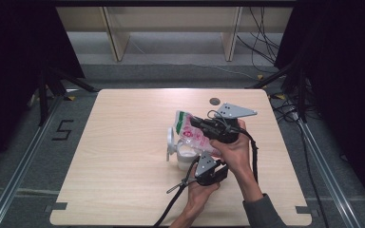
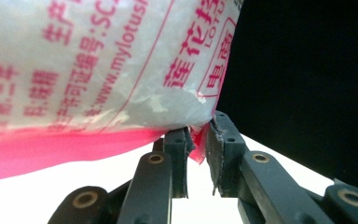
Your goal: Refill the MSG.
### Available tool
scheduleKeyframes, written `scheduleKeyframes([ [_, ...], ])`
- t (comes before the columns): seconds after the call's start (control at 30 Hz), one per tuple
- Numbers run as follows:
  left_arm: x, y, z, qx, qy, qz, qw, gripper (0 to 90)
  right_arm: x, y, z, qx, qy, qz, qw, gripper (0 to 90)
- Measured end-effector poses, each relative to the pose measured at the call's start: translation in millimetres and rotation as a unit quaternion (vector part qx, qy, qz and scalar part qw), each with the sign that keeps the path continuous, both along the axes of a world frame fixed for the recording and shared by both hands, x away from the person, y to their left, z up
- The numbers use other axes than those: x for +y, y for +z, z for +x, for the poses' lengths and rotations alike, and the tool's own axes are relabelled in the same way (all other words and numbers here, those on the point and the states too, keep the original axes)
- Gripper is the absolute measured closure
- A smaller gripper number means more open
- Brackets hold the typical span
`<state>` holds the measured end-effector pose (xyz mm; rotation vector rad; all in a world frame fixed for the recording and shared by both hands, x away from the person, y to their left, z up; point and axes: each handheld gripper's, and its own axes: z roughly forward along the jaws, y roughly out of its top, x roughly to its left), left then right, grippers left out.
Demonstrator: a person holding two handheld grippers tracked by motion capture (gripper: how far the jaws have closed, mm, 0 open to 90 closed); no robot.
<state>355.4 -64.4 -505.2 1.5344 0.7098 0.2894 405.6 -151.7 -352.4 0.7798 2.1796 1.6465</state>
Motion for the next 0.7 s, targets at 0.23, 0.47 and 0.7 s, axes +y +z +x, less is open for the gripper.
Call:
scheduleKeyframes([
  [0.23, 2.7, -1.6, -2.1, -0.001, 0.005, 0.015, 0.9999, 78.2, -9.0, 2.3, -1.1, 0.003, 0.004, 0.018, 0.9998, 90.0],
  [0.47, 8.2, -6.3, -5.7, 0.003, 0.0, 0.038, 0.9993, 78.2, -24.0, -0.7, -0.1, 0.019, 0.009, 0.044, 0.9988, 90.0],
  [0.7, 5.7, -9.6, -10.7, 0.019, -0.008, 0.05, 0.9985, 77.7, -41.4, -4.5, -4.8, 0.02, 0.016, 0.056, 0.9981, 90.0],
])
